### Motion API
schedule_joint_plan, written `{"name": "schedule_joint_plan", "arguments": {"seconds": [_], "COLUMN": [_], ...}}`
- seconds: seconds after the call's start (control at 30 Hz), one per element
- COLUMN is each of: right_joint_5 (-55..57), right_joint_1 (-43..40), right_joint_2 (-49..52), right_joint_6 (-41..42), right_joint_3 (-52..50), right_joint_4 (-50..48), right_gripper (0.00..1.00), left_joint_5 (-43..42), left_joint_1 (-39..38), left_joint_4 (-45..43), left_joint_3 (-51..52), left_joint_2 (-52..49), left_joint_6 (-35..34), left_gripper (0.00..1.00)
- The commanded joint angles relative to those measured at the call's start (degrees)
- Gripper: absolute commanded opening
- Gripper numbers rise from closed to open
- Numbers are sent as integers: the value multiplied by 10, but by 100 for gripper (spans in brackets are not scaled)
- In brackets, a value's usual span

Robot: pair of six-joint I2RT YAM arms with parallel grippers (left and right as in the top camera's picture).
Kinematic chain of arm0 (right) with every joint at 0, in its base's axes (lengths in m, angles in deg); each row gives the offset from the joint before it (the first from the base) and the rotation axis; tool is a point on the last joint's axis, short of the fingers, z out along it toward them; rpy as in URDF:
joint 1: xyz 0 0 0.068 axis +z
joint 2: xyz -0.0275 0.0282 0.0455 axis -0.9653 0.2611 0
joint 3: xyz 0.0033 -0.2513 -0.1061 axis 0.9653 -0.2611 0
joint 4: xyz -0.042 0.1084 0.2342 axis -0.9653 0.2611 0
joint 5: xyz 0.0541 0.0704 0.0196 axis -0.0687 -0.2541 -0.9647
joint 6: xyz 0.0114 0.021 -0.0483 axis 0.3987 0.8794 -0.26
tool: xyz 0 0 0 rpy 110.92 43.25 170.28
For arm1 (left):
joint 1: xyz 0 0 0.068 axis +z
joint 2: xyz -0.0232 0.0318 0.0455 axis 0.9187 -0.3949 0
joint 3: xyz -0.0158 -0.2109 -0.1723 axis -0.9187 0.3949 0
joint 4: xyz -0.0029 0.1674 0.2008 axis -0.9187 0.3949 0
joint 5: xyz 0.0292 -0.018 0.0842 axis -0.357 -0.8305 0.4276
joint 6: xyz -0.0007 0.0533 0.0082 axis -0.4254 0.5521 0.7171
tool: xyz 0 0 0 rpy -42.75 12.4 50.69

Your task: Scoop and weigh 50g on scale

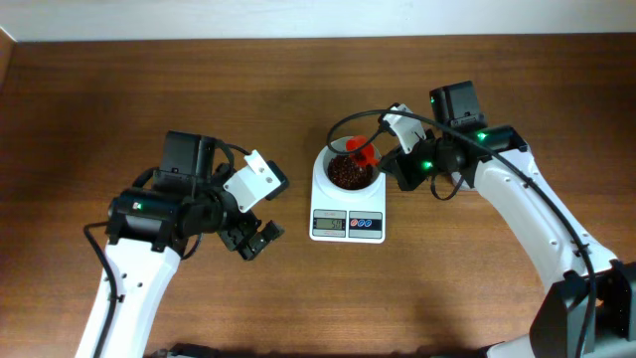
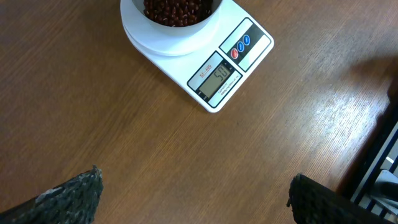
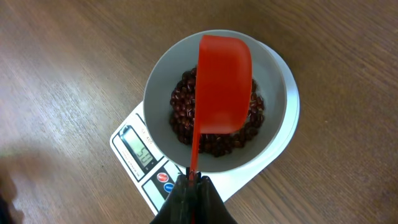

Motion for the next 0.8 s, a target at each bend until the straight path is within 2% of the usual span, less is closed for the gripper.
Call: {"name": "schedule_joint_plan", "arguments": {"seconds": [0.0, 0.2, 0.33, 0.53, 0.77], "right_joint_5": [-28, -136, -183, -186, -182], "right_joint_1": [5, -7, -41, -110, -235], "right_joint_2": [-6, -6, -6, -6, -6], "right_joint_6": [7, 8, 41, 41, 40], "right_joint_3": [10, 10, 10, 10, 10], "right_joint_4": [-2, -2, -3, -2, 18], "right_gripper": [4, 4, 4, 4, 4], "left_joint_5": [-7, -6, -7, -7, -7], "left_joint_1": [2, 2, 2, 2, 2], "left_joint_4": [1, 1, 1, 1, 1], "left_joint_3": [4, 4, 4, 4, 4], "left_joint_2": [0, 0, 0, 0, 0], "left_joint_6": [9, 9, 9, 9, 9], "left_gripper": [99, 99, 99, 99, 99]}}
